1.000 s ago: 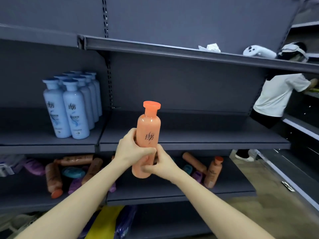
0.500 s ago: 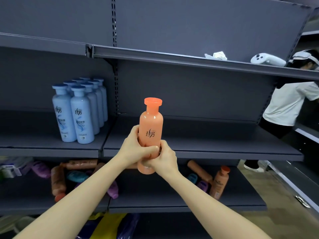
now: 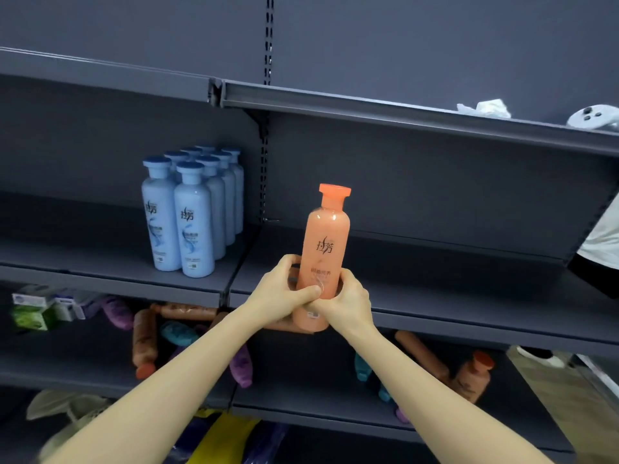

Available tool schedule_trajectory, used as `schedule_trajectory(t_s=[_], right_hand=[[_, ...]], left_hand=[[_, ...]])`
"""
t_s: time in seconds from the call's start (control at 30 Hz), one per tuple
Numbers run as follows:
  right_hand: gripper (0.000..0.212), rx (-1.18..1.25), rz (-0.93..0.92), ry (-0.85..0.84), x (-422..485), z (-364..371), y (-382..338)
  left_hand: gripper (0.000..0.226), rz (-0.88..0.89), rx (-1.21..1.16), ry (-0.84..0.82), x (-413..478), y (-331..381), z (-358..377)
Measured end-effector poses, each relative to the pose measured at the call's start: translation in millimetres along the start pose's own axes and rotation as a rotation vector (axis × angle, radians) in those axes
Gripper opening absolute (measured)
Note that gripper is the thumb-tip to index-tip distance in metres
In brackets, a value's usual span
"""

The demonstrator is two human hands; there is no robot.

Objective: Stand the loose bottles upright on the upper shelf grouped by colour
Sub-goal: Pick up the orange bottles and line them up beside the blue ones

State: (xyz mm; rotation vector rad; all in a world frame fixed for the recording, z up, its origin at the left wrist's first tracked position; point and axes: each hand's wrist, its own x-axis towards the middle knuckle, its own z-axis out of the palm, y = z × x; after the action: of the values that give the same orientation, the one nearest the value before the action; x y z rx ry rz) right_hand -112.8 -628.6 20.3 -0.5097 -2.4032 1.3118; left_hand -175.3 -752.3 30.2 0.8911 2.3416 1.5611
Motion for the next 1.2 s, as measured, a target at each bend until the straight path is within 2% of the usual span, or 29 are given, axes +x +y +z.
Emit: schedule_trajectory(t_s=[0.3,0.6,0.77,1.2], right_hand=[[0.056,-0.028,0.005,-0.003,53.0,37.7,-15.2],[0.053,-0.068,0.019,0.065,104.6,70.9,-22.7],[0.053,-0.113,0.032,0.077,125.7,83.4,-22.9],[0.052,-0.071,0.049,0.072,163.0,100.4,-14.9]], left_hand=[[0.052,0.001,-0.043,0.03,49.6,-32.1,-33.7],[0.058,0.025,-0.032,0.023,100.8,-55.0,-59.2],[0.068,0.018,-0.019,0.028,123.2,-67.6,-62.3],[0.063,-0.03,-0.043,0.075,158.6,-86.6,-61.2]])
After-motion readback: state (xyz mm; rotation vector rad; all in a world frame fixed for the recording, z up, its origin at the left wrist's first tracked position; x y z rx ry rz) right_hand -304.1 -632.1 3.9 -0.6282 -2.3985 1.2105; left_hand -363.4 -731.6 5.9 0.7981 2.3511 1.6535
